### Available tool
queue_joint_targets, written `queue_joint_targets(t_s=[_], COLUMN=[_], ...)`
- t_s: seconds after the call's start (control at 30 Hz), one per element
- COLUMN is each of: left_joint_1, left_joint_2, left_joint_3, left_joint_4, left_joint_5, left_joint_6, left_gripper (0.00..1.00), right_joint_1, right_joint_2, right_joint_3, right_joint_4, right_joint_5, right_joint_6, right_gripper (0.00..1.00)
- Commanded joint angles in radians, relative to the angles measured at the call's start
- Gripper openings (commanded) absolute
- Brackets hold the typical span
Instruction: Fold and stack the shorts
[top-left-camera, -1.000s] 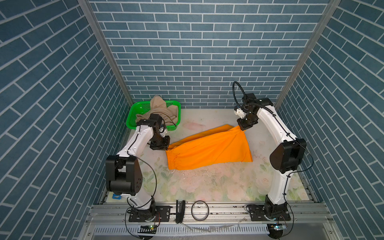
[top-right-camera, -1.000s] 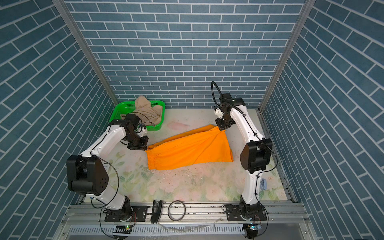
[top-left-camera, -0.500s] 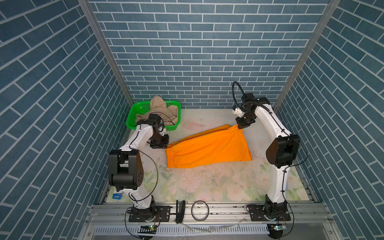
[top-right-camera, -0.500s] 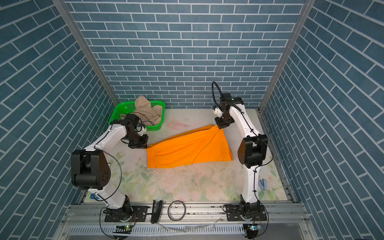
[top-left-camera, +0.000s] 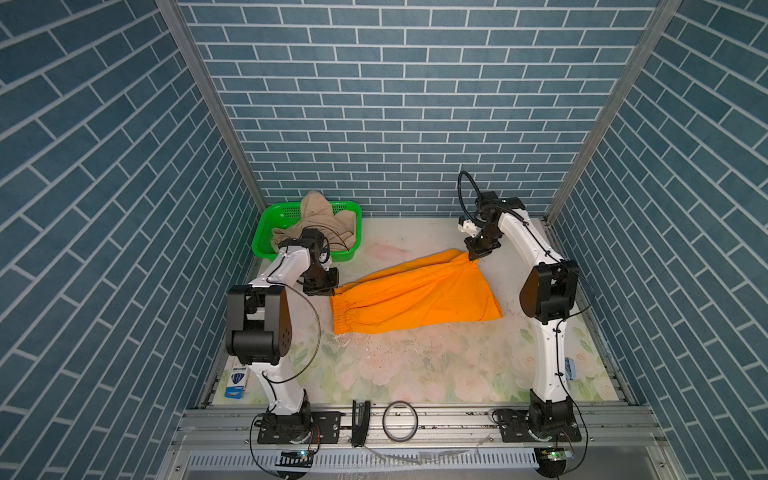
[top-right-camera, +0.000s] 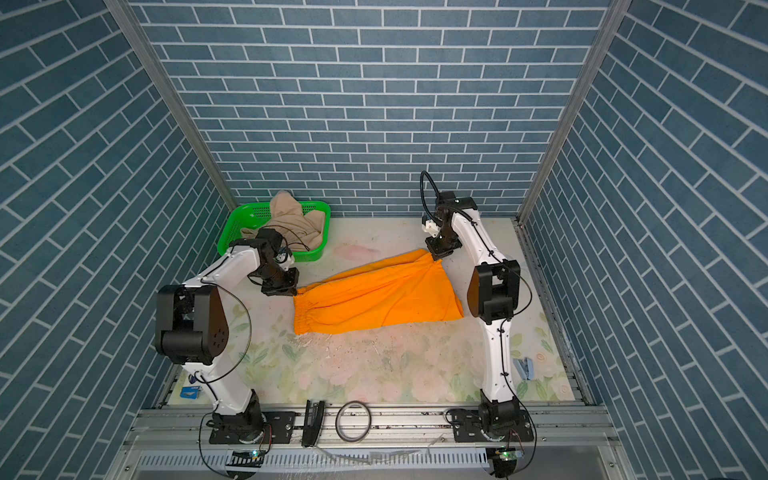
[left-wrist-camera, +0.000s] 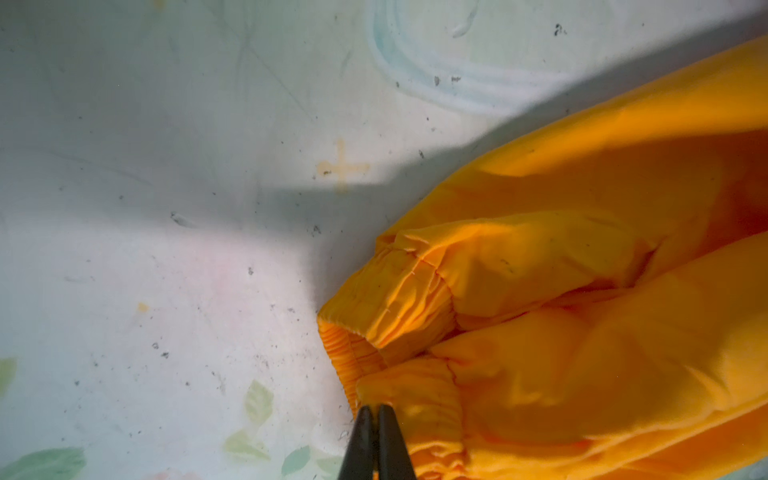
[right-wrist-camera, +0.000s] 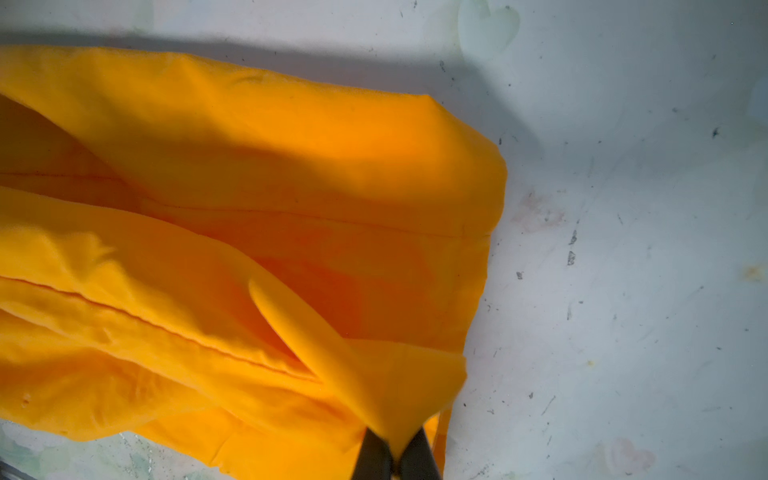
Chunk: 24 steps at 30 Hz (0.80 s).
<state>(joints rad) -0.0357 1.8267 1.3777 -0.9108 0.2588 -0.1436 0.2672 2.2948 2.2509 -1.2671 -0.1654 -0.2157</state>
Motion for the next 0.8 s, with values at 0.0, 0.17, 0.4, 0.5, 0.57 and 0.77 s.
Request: queue_joint_targets(t_s=[0.0, 0.17, 0.4, 0.5, 0.57, 0.77], left_joint_1=[0.011, 0.024, 0.036, 0.036, 0.036, 0.029], left_joint_2=[0.035, 0.004, -0.010, -0.020, -0.046, -0.226], left_joint_3=[0.036, 0.014, 0.108, 0.154, 0.170, 0.053], left_joint_4=[0.024, 0.091, 0.064, 0.040, 0.024, 0.050], left_joint_5=[-0.003, -0.017, -0.005, -0.017, -0.025, 0.030], left_joint_6=[-0.009, -0.033, -0.042, -0.039, -0.040, -0.060], left_gripper=[0.01, 0.15, 0.70, 1.00, 1.00, 1.00], right_joint_1=[-0.005, -0.002, 0.001, 0.001, 0.001, -0.002], right_joint_2=[0.028, 0.023, -0.037, -0.080, -0.160, -0.481], right_joint_3=[0.039, 0.032, -0.004, -0.033, -0.129, -0.608], right_joint_4=[0.017, 0.081, 0.251, 0.286, 0.338, 0.594], right_joint_5=[-0.037, -0.089, -0.166, -0.191, -0.195, -0.120], right_joint_6=[-0.039, -0.009, 0.063, 0.099, 0.131, 0.256], right_gripper=[0.00, 0.11, 0.47, 0.49, 0.48, 0.47])
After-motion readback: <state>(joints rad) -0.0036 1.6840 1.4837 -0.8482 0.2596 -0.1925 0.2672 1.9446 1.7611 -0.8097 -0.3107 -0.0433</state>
